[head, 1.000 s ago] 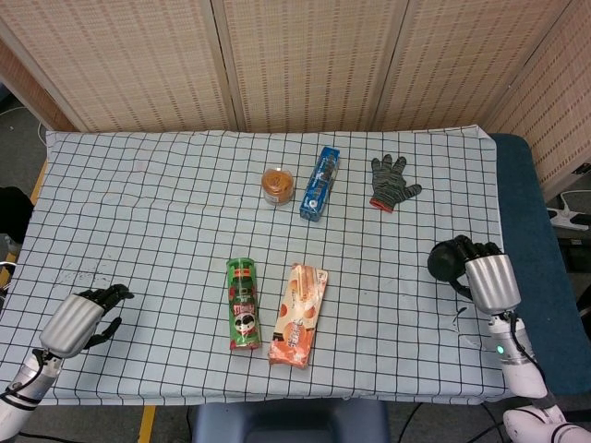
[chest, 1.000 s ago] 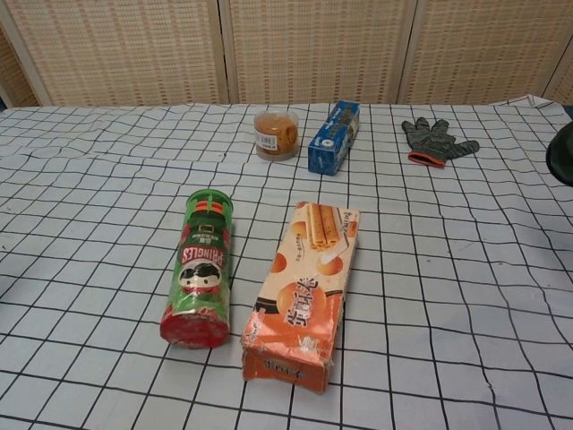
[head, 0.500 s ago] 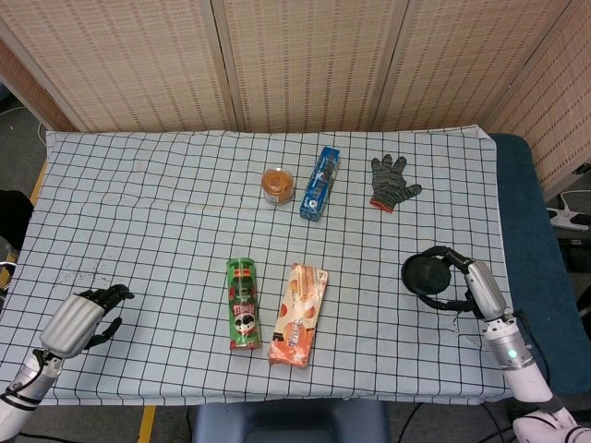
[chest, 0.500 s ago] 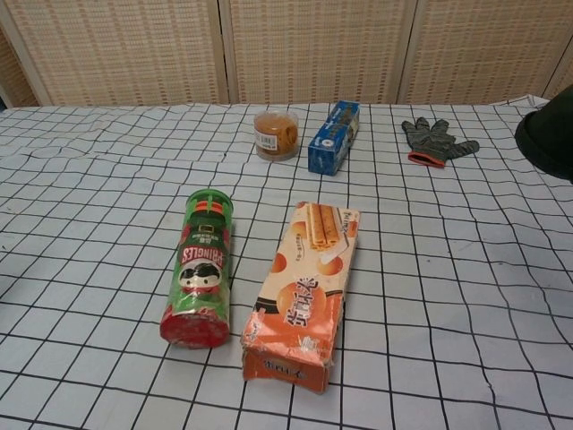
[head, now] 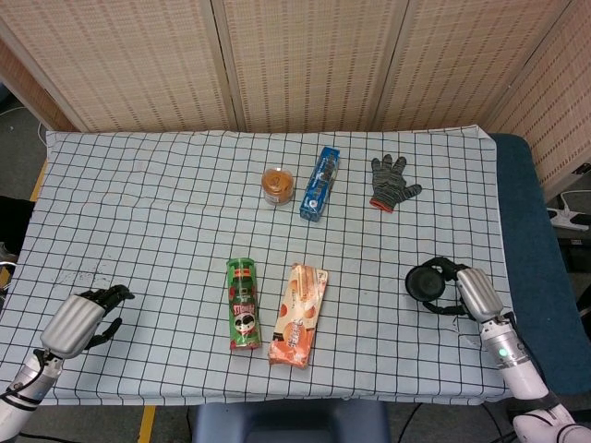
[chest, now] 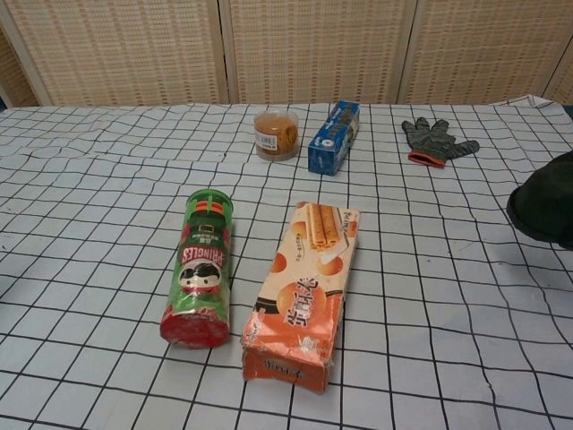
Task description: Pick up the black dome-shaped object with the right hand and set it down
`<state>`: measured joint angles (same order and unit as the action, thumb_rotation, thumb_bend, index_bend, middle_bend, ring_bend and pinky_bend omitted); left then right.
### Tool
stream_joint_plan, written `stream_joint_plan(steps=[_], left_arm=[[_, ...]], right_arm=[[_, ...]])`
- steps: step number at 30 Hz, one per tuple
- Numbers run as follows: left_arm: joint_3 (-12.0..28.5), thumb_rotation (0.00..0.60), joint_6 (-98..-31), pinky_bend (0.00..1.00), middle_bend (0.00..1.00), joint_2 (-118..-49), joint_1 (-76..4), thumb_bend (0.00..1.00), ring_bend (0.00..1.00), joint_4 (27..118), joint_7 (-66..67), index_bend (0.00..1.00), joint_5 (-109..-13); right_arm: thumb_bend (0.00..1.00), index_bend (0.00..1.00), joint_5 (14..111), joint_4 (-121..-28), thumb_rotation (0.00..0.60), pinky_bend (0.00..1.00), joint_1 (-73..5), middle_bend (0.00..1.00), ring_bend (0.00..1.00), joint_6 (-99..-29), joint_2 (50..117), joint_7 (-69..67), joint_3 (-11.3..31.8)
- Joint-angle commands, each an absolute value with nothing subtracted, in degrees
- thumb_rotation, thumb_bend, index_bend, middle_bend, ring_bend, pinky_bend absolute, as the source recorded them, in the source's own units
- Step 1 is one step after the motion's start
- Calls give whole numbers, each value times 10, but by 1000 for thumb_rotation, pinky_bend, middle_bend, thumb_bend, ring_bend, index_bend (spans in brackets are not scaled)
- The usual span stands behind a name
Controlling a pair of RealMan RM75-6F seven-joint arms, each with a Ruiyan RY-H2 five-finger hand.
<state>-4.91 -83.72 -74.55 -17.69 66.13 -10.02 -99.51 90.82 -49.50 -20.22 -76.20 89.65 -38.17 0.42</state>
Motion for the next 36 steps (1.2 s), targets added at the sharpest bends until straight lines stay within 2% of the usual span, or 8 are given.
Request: stream_joint_plan(steps=[1,17,21,23,28,30,36], left_arm=[[-49,600,-836,626,278,-745,-177,448,461,662,-102,301,-994],[-49,600,-837,626,278,-745,-177,450,461,662,-100,305,-995],[-48,600,-835,626,278,-745,-176,449,461,662,-100,305,-993],[-48,600,-836,626,278,-745,-177,449,461,662,-101,305,-993],[-48,600,-834,626,279,-745,-177,447,461,661,-102,306,-992],[-48,600,-833,627,279,-745,-177,448,461,662,-102,305,-992],[-48,600,-833,626,280,-745,-177,448,461,661,-104,305,-991]], right_arm=[[245,628,910,-464,600,467,-205,538,484,-751,919,-384,-2],[246,605,900,-436,600,474,-207,538,462,-715,933,-356,-7],[243,550,898,-446,600,555,-208,519,352,-699,926,-349,-10],[243,504,896,-454,600,552,-209,479,312,-692,921,-347,-12],[240,413,892,-481,600,389,-211,374,198,-673,905,-344,-14],[206,374,891,-488,600,298,-212,320,138,-667,901,-339,-15],[115,222,888,-499,600,125,-212,156,4,-661,893,-321,-15]])
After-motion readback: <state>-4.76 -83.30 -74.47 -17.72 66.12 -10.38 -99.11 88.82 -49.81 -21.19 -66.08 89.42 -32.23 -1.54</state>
